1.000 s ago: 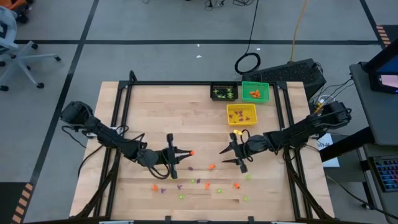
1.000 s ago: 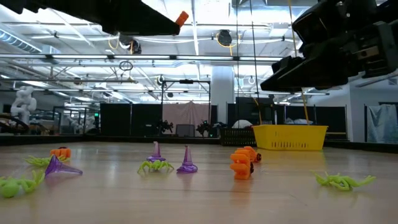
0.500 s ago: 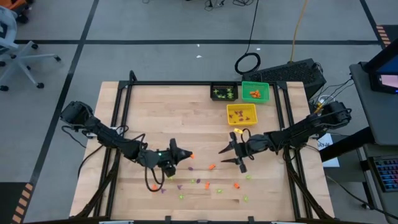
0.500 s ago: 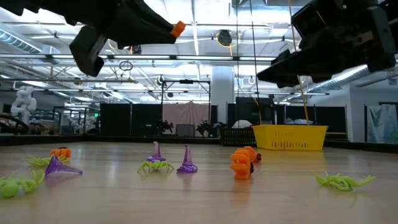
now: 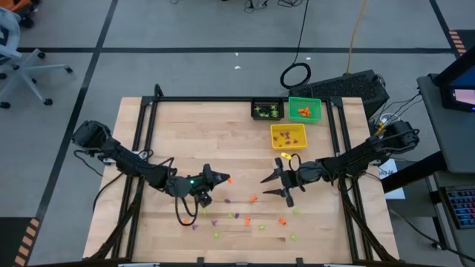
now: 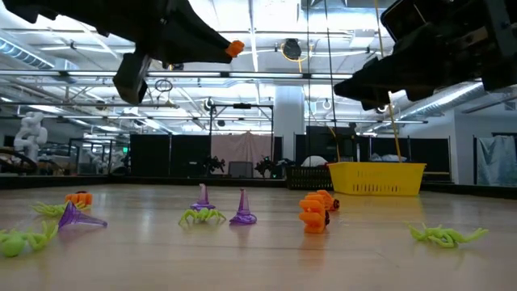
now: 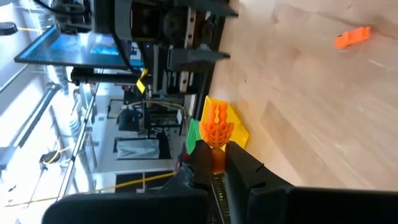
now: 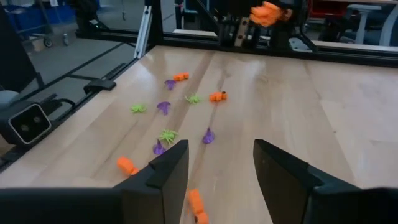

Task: Sort Halloween decoration
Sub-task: Put the orange skeleton toy into the green basket

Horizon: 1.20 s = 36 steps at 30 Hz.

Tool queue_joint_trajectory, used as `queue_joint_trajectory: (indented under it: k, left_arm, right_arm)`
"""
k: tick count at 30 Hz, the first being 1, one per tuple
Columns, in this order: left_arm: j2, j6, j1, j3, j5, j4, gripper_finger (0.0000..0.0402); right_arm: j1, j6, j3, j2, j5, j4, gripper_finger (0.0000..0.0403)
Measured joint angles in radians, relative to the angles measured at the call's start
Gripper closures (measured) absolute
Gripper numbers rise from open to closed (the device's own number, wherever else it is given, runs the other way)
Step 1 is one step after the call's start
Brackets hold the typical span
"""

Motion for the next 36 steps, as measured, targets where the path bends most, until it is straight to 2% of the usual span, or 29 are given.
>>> queue_joint_trajectory:
  k: [10,15,18,23,26,32,36]
  left_arm:
    - [0.000,-0.002,0.019,0.000,0.011,0.000,0.0390]
    - [0.000,-0.002,0.019,0.000,0.012,0.000,0.0390]
    - [0.000,-0.007,0.019,0.000,0.016,0.000,0.0390]
    - [0.000,-0.117,0.024,0.001,0.017,0.000,0.0390]
    - [0.000,-0.178,0.031,0.001,0.017,0.000,0.0390]
    - [0.000,-0.296,0.048,0.001,0.017,0.000,0.0390]
    - [0.000,-0.400,0.057,0.001,0.017,0.000,0.0390]
  right_arm:
    - [0.052,0.027,0.000,0.000,0.005,0.018,0.0236]
    - [0.068,0.016,0.000,0.000,0.081,0.018,0.0236]
    - [0.068,0.020,0.000,0.000,0.082,0.017,0.0236]
    - [0.068,0.066,0.000,0.000,0.088,0.018,0.0236]
    - [0.068,0.058,0.000,0.000,0.134,0.022,0.0236]
    - [0.068,-0.026,0.016,0.000,0.188,0.048,0.0236]
    - [0.075,-0.127,0.082,0.002,0.277,0.044,0.0236]
